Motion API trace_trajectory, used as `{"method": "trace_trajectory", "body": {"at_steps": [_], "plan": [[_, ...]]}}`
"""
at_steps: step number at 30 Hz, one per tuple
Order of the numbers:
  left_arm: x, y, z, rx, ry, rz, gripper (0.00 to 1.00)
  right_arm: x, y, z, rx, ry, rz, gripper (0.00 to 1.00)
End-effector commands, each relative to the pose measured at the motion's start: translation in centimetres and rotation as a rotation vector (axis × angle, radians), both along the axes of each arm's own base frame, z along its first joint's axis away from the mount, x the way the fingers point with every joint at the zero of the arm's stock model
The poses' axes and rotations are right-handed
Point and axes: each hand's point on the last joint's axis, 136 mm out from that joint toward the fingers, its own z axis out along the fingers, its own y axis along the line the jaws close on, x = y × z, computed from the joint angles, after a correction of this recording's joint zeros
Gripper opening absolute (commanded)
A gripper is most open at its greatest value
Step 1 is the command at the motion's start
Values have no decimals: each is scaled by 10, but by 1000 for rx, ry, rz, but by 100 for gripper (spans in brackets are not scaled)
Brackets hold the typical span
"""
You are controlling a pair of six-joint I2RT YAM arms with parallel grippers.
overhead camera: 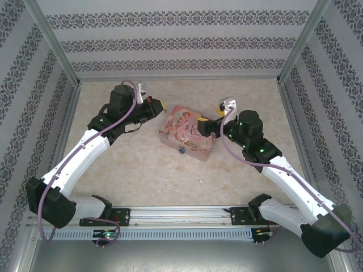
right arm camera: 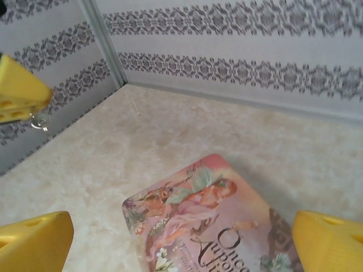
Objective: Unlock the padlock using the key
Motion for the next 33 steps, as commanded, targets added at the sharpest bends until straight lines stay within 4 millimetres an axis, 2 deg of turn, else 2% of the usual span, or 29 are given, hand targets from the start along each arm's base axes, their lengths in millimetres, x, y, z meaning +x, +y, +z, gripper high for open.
{"method": "trace_trajectory", "body": {"at_steps": [1,6,14,25,33], "plan": [[-8,-11,34,-48,-201,-186,0,-7,2,4,256,108,65,99],[-24,-19,15,21,-213,-335,0,-11,5,-1,389,182,176,98],[-44,-25,-2,23,-205,-446,0,-15,22,10,467,193,308,97],[-44,-32,-4,-52,-243,-472,0,-27,60,17,479,206,460,95],[-45,-34,0,-64,-248,-490,0,-32,79,19,486,242,545,83]]}}
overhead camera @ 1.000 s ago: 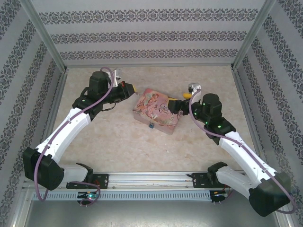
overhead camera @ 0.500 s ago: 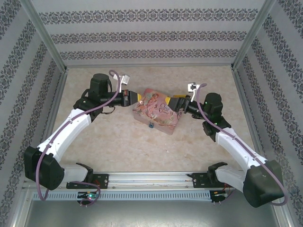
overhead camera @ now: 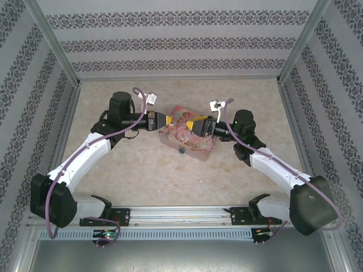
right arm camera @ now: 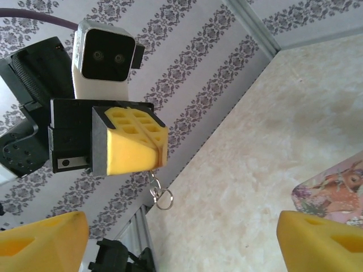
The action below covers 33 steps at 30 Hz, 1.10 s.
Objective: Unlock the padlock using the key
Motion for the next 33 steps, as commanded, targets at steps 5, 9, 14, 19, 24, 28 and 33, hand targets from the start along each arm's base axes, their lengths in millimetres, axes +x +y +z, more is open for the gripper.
{"method": "trace_trajectory", "body": {"at_steps": [5,9,14,19,24,28,33], "plan": [[2,-4,16,-43,-53,-30,0,-12,24,27,50,-60,116,78],[1,-4,17,-49,-53,-36,0,-19,39,26,51,-52,167,73],[0,-4,19,-56,-54,-38,0,-21,54,24,50,-38,208,66],[1,-5,20,-65,-51,-39,0,-20,66,24,55,-32,237,53],[1,-5,21,-68,-53,-38,0,-19,71,21,56,-16,255,40],[1,-5,21,-67,-54,-38,0,-19,70,17,52,-7,248,33],[0,-4,21,-58,-57,-38,0,-17,67,13,49,-3,225,28]]}}
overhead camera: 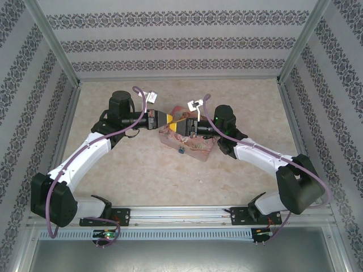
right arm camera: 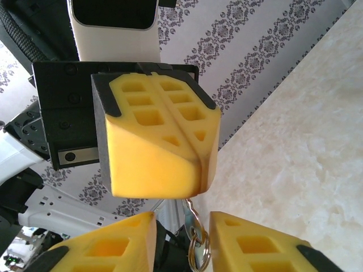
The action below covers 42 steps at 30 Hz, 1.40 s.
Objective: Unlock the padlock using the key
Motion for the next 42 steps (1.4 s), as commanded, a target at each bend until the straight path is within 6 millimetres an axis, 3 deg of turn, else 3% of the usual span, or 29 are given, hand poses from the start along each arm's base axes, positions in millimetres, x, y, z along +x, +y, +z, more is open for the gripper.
{"method": "trace_trajectory", "body": {"at_steps": [1,24,25,30,35,38,42], "plan": [[0,0,12,-20,-45,-18,0,-3,-1,13,32,-52,2,27],[-2,0,10,-19,-52,-22,0,4,-11,10,31,-27,-43,0],[-3,0,11,-19,-57,-20,2,4,-11,9,30,-26,-46,0],[-2,7,18,-2,-93,23,39,8,-14,0,1,-18,-75,0],[4,28,21,61,-164,153,67,13,-20,-22,-85,5,-121,0],[6,46,10,141,-196,259,74,16,-27,-45,-186,23,-161,0],[2,72,-19,260,-196,375,79,25,-42,-76,-269,76,-229,0]]}}
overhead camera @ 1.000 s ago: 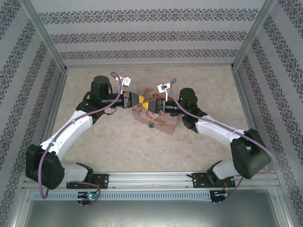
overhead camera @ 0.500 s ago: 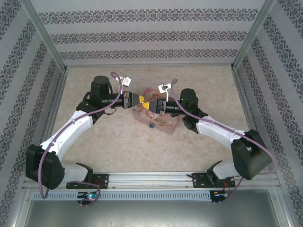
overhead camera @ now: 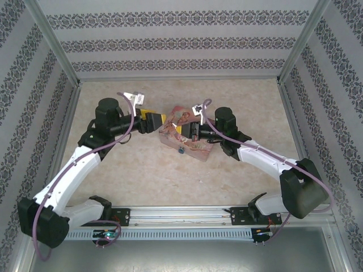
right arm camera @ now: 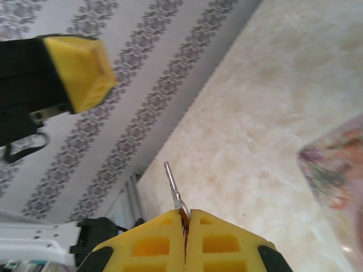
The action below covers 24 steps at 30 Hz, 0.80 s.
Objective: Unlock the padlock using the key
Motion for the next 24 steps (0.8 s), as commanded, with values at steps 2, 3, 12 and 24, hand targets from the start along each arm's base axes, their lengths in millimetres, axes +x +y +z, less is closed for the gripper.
{"method": "trace_trajectory", "body": {"at_steps": [2,3,12,24], "plan": [[-3,30,-48,149,30,127,81,11,-25,-39,-107,51,-99,0],[-7,31,-56,156,44,126,81,12,-28,-45,-116,66,-110,0],[-33,10,-127,130,152,65,82,23,-46,-90,-173,174,-170,0],[-25,-13,-157,86,112,37,83,26,-49,-124,-212,239,-172,0]]}}
